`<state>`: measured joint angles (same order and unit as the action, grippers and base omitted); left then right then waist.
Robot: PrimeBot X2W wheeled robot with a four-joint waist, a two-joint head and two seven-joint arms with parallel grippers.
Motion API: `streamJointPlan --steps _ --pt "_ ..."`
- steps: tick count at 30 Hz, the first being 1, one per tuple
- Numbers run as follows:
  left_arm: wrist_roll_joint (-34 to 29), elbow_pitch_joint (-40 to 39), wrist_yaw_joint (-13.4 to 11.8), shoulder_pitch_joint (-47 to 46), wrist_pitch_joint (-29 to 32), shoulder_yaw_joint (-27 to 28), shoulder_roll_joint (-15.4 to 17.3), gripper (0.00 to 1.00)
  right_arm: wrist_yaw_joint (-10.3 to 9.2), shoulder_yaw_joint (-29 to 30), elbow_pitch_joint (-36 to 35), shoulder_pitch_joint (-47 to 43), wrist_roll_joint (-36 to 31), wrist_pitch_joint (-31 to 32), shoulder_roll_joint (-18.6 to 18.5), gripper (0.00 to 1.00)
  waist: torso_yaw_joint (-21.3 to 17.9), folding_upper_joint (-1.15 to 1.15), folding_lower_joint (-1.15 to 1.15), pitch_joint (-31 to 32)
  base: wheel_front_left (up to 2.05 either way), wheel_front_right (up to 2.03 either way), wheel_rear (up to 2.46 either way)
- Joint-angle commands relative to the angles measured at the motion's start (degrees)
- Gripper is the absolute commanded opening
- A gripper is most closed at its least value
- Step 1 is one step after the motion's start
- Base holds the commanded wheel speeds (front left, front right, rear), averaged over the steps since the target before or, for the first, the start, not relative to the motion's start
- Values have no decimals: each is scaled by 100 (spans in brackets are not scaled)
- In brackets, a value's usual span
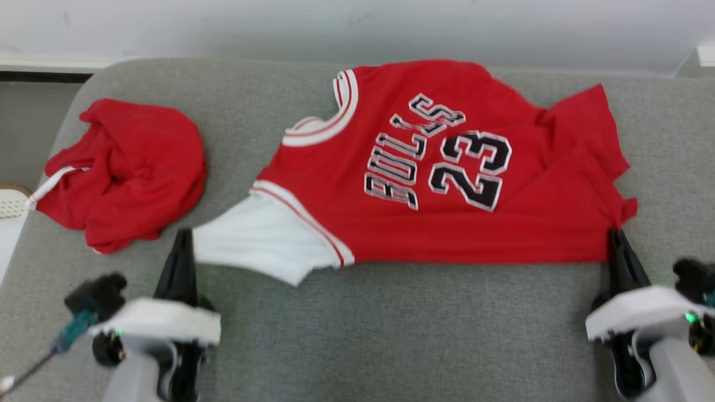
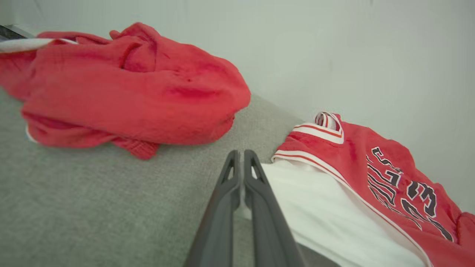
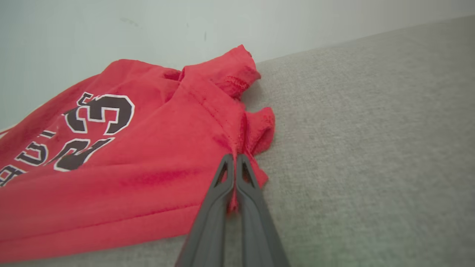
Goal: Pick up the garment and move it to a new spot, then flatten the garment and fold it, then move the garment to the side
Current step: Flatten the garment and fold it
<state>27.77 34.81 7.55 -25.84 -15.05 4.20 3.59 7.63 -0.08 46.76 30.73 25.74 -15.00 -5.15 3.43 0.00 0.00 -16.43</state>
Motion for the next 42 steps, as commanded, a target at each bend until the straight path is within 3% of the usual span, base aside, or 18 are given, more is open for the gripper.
streamJointPlan --steps 1,10,17,23,28,33,36,42 --pt "-144 -229 -24 321 -15 109 53 0 -27 84 -149 -405 142 -6 -145 0 -19 0 0 110 0 0 0" --pt "-329 -1940 -88 2412 -14 -163 -31 0 -27 435 -2301 -2689 -6 8 -50 0 7 0 0 558 0 0 0" --pt "-239 -2945 -504 3264 353 -439 -41 0 -27 889 -3712 -3947 -341 648 165 0 41 0 0 767 0 0 0" --pt "-336 -3721 -757 3553 870 -558 40 0 -27 1129 -4694 -4464 -439 1376 212 0 -8 0 0 907 0 0 0" --pt "-135 -4241 -820 3321 1495 -548 151 0 -26 1161 -5216 -4504 -512 2036 213 0 -42 0 0 905 0 0 0" --pt "85 -4205 -776 2667 2214 -549 375 0 -25 1126 -5514 -3984 -668 2635 215 0 -59 0 0 754 0 0 0" --pt "210 -3859 -691 2045 2672 -675 465 0 -25 1116 -5431 -3551 -797 2931 215 0 -22 0 0 583 0 0 0" --pt "401 -2629 -430 759 2985 -835 547 0 -25 1217 -4832 -2648 -1061 3334 216 0 -10 0 0 222 0 0 0"
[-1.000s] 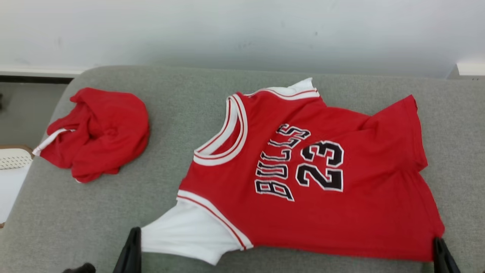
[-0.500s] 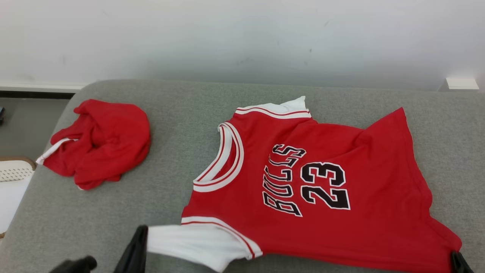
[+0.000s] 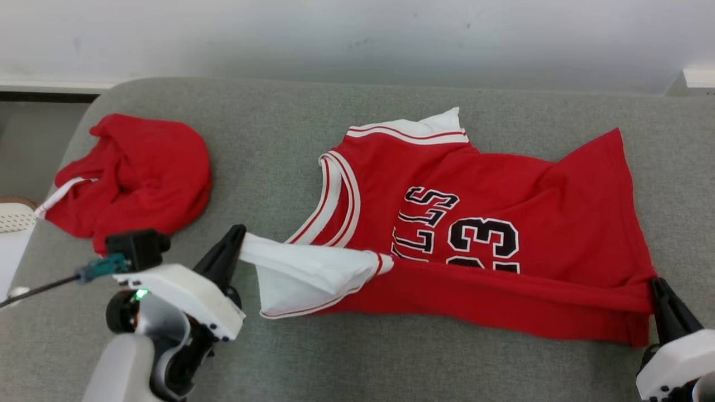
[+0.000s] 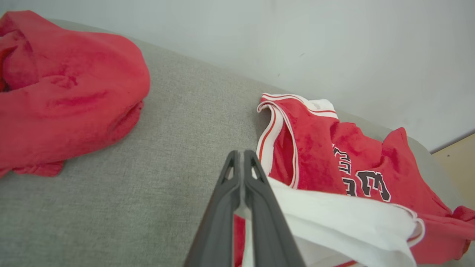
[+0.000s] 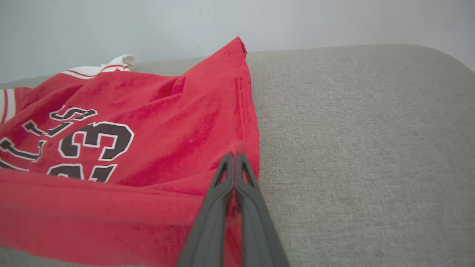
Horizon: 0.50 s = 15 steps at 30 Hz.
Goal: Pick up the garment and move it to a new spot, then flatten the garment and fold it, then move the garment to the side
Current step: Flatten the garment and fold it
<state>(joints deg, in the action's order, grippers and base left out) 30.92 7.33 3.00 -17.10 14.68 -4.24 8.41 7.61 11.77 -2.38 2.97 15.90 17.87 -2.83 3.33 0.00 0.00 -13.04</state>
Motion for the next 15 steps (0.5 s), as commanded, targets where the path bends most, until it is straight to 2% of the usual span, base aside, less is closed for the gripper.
streamJointPlan --steps 1,3,4,5,6,7,12,15 --pt "79 332 73 -296 -34 -22 58 0 -23 53 225 236 -92 66 -16 0 1 0 0 -160 0 0 0" --pt "115 774 181 -572 -85 -121 37 0 -22 78 480 482 -169 36 -18 0 -7 0 0 -236 0 0 0" --pt "102 968 230 -708 -157 -159 29 0 -22 85 580 607 -113 -64 -18 18 -8 0 0 -260 0 0 0" --pt "68 1140 271 -808 -258 -209 38 40 -22 88 692 676 -82 -127 -19 47 -10 0 0 -275 0 0 0" --pt "47 1289 300 -879 -384 -254 28 100 -22 89 783 713 -60 -221 -15 78 -15 0 0 -285 0 0 0" --pt "40 1414 342 -936 -505 -310 2 100 -22 96 845 763 -37 -347 -19 100 -18 0 0 -293 0 0 0" --pt "-230 1671 389 -931 -1553 -468 38 100 -19 -75 836 699 -43 -1201 -13 100 -7 0 0 -264 0 0 0" --pt "-646 1539 149 -693 -2331 -490 109 100 -19 -282 497 525 -374 -1818 -16 100 -18 0 0 -199 0 0 0"
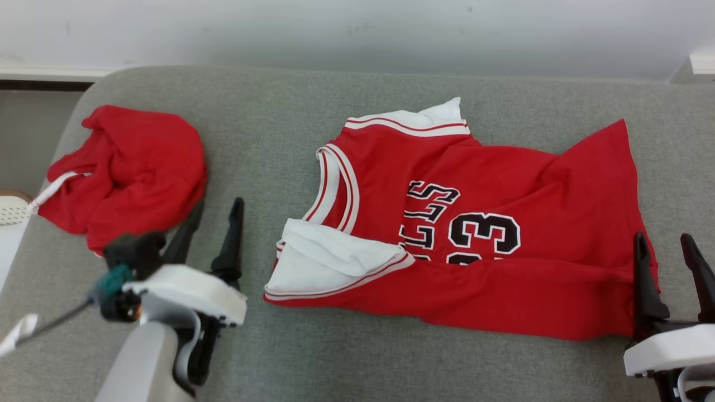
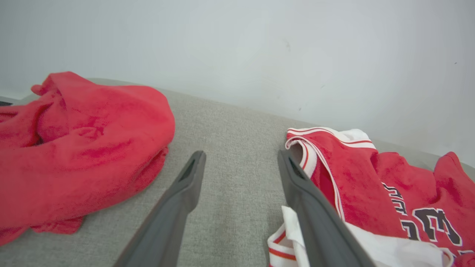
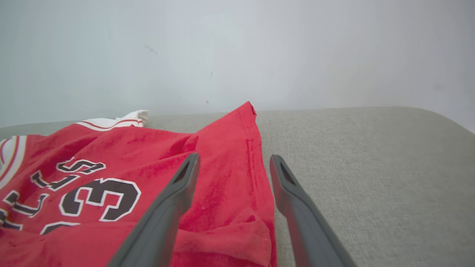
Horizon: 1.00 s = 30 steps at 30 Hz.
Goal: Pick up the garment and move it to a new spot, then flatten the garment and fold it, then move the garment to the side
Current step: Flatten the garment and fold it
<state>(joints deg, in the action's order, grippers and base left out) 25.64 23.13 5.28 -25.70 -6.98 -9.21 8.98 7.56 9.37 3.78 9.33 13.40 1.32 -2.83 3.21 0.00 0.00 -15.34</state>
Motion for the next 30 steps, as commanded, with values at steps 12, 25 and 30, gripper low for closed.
streamJointPlan --steps 12,25,30 --pt "-1347 -1810 -1191 1794 -779 42 465 100 -15 -375 -1414 -1298 -492 -551 -13 100 10 0 0 545 0 0 0" --pt "-1184 -2426 -1308 2543 -443 -48 447 100 -15 -443 -1586 -1740 -186 -436 -14 100 -13 0 0 687 0 0 0" --pt "-1146 -2399 -1298 2510 -442 -50 472 100 -15 -444 -1553 -1704 -172 -418 -14 100 -20 0 0 695 0 0 0"
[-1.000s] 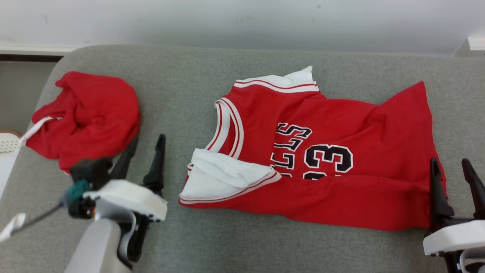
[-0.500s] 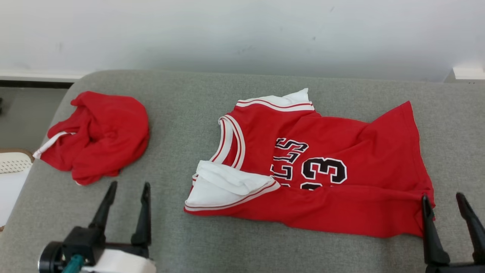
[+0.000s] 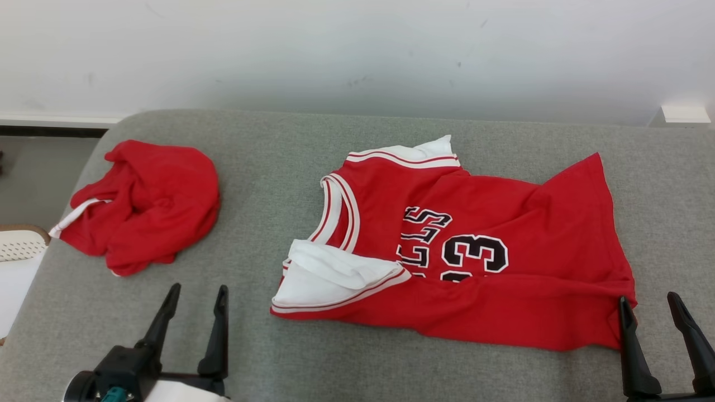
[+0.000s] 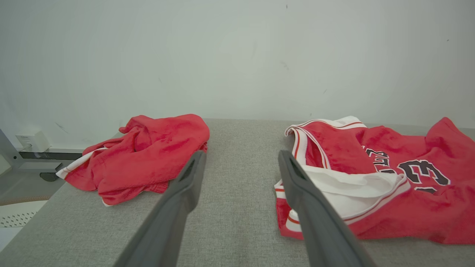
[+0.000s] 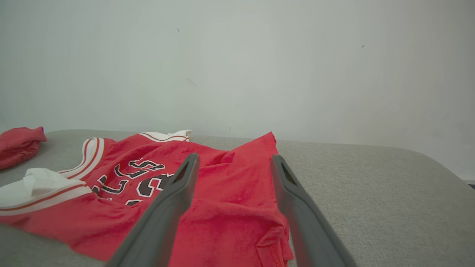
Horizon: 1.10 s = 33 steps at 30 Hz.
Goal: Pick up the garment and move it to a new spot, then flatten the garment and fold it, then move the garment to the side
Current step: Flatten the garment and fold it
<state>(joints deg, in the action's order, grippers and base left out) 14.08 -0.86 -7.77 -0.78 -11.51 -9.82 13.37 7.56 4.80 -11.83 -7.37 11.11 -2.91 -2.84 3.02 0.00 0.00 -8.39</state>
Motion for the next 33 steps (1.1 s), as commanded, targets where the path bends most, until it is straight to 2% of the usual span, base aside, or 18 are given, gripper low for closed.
streamJointPlan --steps 1,5,7,12,17,25,29,30,31,32,33 --pt "19 1 15 1 11 2 33 100 -15 15 21 -29 62 20 -13 100 -5 0 0 -2 0 0 0" --pt "182 97 197 -128 173 -140 -38 100 -15 66 194 -26 87 83 -13 100 12 0 0 -49 0 0 0" --pt "409 257 383 -201 345 -254 -113 100 -15 118 413 -35 75 107 -12 100 24 0 0 -117 0 0 0" --pt "795 950 841 -618 718 -474 -278 100 -15 246 1192 201 61 58 -12 100 73 0 0 -360 0 0 0" --pt "1139 1705 1179 -1139 976 -576 -387 100 -15 252 1943 649 -35 -16 -14 100 50 0 0 -581 0 0 0" --pt "1492 2441 1424 -1652 1385 -799 -426 100 -15 392 2807 1220 -148 14 -13 100 43 0 0 -728 0 0 0" --pt "1767 2645 1490 -1752 1708 -1016 -405 100 -15 305 3161 1356 -130 272 -6 100 24 0 0 -746 0 0 0" --pt "1803 2652 1510 -1763 1770 -1109 -380 89 -15 272 3218 1387 -91 334 -3 100 16 0 0 -747 0 0 0" --pt "1878 2633 1526 -1767 1848 -1212 -380 35 -15 235 3285 1408 -42 436 4 91 13 0 0 -749 0 0 0" --pt "1939 2599 1536 -1774 1874 -1287 -353 0 -15 217 3336 1426 9 529 6 42 13 0 0 -751 0 0 0" --pt "1938 2554 1541 -1806 1870 -1361 -280 0 -15 197 3348 1433 47 567 7 0 12 0 0 -754 0 0 0"
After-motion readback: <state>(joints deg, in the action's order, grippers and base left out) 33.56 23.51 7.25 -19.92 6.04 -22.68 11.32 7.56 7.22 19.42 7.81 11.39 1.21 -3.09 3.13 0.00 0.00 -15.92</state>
